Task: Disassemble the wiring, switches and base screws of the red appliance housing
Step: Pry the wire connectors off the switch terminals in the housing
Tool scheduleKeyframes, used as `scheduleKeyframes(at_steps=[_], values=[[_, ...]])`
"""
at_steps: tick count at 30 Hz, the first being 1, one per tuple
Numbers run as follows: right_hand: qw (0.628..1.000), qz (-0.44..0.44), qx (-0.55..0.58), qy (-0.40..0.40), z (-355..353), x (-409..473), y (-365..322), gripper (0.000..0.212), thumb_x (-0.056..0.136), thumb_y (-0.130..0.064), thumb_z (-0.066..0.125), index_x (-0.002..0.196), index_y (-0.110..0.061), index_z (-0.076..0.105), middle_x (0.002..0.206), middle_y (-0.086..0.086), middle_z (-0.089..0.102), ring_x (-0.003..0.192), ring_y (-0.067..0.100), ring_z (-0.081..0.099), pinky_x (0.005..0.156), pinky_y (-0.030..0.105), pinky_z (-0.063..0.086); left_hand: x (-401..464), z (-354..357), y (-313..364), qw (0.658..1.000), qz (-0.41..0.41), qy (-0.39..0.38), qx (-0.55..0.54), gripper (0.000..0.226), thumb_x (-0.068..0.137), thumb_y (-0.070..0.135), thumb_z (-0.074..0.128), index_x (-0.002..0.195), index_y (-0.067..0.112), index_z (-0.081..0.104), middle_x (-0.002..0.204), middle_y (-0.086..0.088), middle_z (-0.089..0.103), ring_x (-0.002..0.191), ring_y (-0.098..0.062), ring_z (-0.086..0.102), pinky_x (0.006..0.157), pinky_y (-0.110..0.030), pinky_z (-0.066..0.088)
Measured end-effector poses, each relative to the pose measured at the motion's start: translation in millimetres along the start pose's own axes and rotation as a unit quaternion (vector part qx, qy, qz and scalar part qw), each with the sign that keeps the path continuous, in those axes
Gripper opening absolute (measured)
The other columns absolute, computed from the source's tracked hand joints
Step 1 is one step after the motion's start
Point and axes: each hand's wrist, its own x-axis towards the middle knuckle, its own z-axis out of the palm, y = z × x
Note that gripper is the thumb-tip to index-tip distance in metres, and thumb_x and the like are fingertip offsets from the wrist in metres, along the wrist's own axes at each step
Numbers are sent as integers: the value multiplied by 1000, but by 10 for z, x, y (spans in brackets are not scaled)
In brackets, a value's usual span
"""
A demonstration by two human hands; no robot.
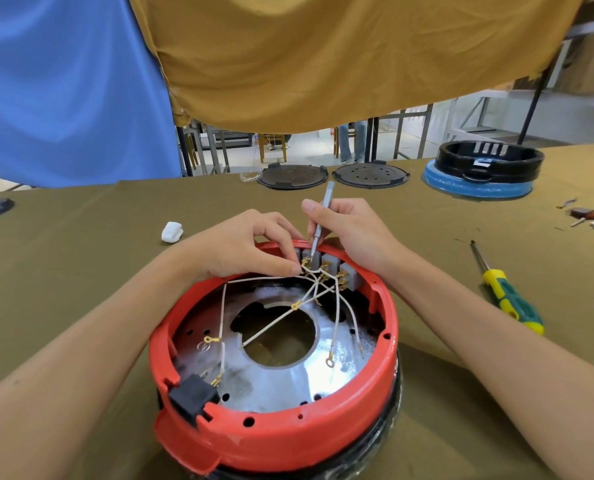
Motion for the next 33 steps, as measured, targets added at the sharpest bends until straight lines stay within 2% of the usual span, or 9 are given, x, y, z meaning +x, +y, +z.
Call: scheduleKeyframes(at_steps=[2, 5, 8, 12, 16, 21, 27, 30, 33], values=[[1000, -12, 7, 11, 4, -1, 8, 41, 98, -40, 59, 66, -16, 67, 65, -1, 66, 60, 12, 62, 62, 17, 52, -12, -4, 5, 1000, -3, -1, 4, 6, 79, 29, 82, 75, 32, 78, 114, 17, 61, 108, -2, 61, 104, -34, 39], [999, -19, 25, 35, 6, 9, 25, 40, 98, -39, 60, 67, -14, 67, 65, -1, 65, 63, 14, 63, 71, 29, 55, -13, 0, 20, 1000, -5, -2, 13, 6, 75, 38, 80, 74, 34, 77, 112, 22, 60, 107, -2, 61, 103, -32, 40], [998, -28, 33, 55, 7, 10, 26, 39, 98, -37, 61, 70, -9, 67, 68, 4, 65, 62, 14, 63, 69, 31, 57, -22, 13, 36, 1000, -1, 8, 22, 14, 71, 48, 77, 76, 35, 75, 112, 22, 62, 107, -2, 61, 103, -33, 41], [996, -43, 56, 60, -20, -12, 2, 39, 99, -34, 60, 74, -5, 66, 71, 6, 63, 64, 14, 65, 64, 27, 57, -56, 2, 52, 1000, 3, 24, 17, 23, 72, 48, 75, 89, 34, 71, 110, 7, 70, 107, -16, 65, 104, -46, 45], [996, -39, 69, 43, -74, -37, -9, 42, 101, -36, 55, 79, -3, 67, 74, 7, 62, 68, 15, 63, 67, 29, 59, -70, -17, 78, 998, -5, 10, 56, 25, 71, 51, 76, 89, 35, 68, 102, 4, 69, 94, -21, 66, 95, -51, 49], [997, -42, 66, 26, -81, -59, -15, 46, 103, -40, 46, 80, -7, 68, 73, 8, 53, 62, 13, 51, 65, 26, 53, -146, -59, 85, 993, -34, 28, 113, 32, 69, 61, 71, 85, 34, 66, 96, 9, 67, 88, -19, 66, 89, -49, 51], [995, -51, 80, 22, -80, -51, 2, 31, 102, -29, 54, 89, -6, 69, 76, 3, 63, 68, 17, 60, 76, 33, 58, -253, -98, 79, 980, -87, 74, 163, 21, 79, 46, 76, 80, 31, 64, 88, -1, 68, 80, -25, 64, 83, -47, 51], [996, -60, 70, 16, -61, -52, 15, 19, 99, -22, 61, 89, -8, 69, 76, 2, 68, 69, 17, 65, 72, 28, 58, -313, -108, 116, 971, -111, 55, 205, 25, 78, 51, 75, 85, 33, 60, 93, 9, 63, 88, -10, 60, 87, -36, 49], [995, -78, 65, 17, -38, -53, 30, 13, 95, -19, 66, 87, -9, 67, 73, 1, 71, 67, 16, 68, 70, 27, 60, -318, -131, 146, 968, -91, 47, 229, 28, 78, 51, 75, 91, 34, 55, 102, 10, 60, 99, -9, 58, 88, -31, 48]])
